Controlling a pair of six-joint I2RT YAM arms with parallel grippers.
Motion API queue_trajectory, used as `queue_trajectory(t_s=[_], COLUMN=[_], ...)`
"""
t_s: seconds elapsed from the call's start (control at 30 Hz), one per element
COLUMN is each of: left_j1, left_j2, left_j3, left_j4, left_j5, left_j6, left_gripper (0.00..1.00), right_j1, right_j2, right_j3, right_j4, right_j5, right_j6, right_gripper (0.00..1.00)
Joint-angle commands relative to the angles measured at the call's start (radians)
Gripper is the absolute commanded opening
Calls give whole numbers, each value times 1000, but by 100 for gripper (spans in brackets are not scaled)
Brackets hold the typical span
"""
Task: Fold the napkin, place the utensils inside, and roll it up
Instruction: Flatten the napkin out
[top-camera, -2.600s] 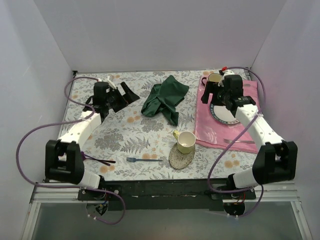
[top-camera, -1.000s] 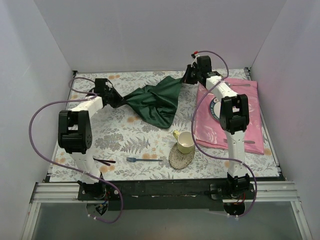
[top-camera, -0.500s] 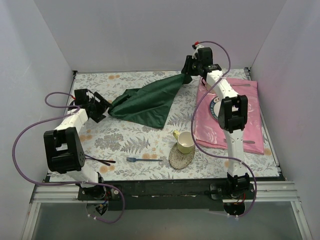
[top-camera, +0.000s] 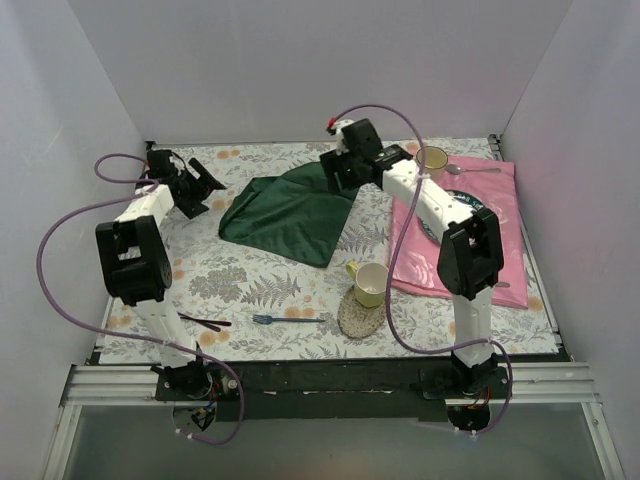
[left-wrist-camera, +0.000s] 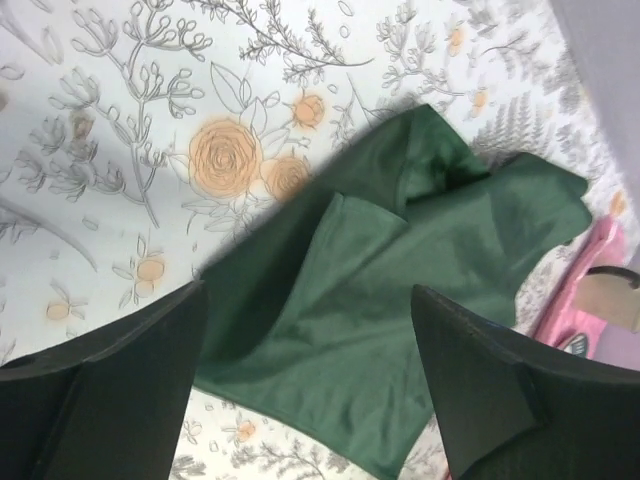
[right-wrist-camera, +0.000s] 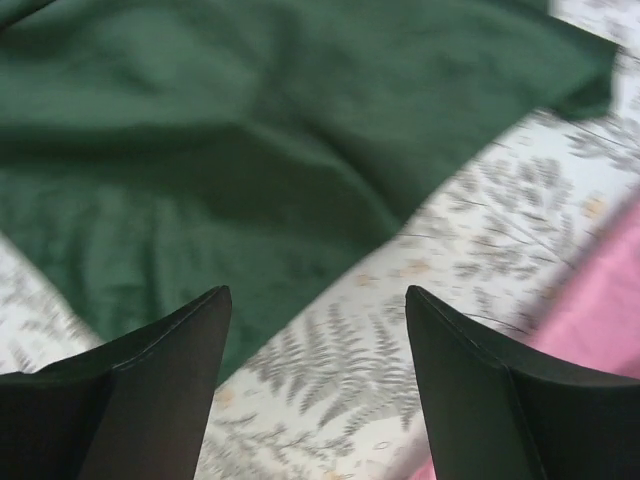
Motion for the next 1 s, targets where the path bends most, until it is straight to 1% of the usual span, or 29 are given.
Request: queue_trajectory(t_s=[0.0,0.03,0.07,0.1,0.13,0.17,0.27,0.33,0.43,0.47,0.6,0.67,0.7,0.77,0.8,0.9,0.97], left_j1=[-29,-30,-35,-35,-35,-35,-35,-33,-43,-47,-72,-76,-78,-78,-78,-76,-78], left_j2=[184,211,267,292,313,347,358,366,386,390,412,421,423,413,407,384,374], left_j3=[198,230,285,313,338,358,368,375,387,390,402,399,401,390,387,388,393], left_j4=[-120,-128,-149,-163,-178,-203,-180,-175,-177,-177,-169,-155,-151,-134,-129,-117,-117], left_j5=[120,144,169,209,224,236,276,302,316,316,306,310,312,304,296,277,264], left_j6=[173,191,201,209,215,218,212,206,198,195,185,172,168,154,149,139,137], left_gripper=[77,77,77,78,82,82,84,83,75,70,62,59,55,51,47,44,45], right_j1=[159,178,195,224,234,245,276,290,297,297,305,305,308,311,317,328,330], right_j2=[-70,-71,-71,-68,-64,-59,-36,-22,-9,-5,-1,-10,-16,-22,-22,-15,-9], right_j3=[-48,-62,-71,-78,-90,-113,-157,-171,-191,-193,-229,-258,-275,-312,-321,-346,-358], right_j4=[-40,-41,-46,-50,-61,-67,-87,-96,-102,-107,-116,-100,-75,-57,-44,-33,-21], right_j5=[-50,-112,-136,-147,-162,-174,-196,-167,-156,-151,-122,-102,-101,-107,-89,-70,-70], right_j6=[-159,-185,-205,-219,-240,-248,-271,-273,-267,-261,-268,-270,-270,-279,-286,-302,-305], right_gripper=[76,75,73,72,71,68,64,63,63,62,60,59,59,58,58,57,57])
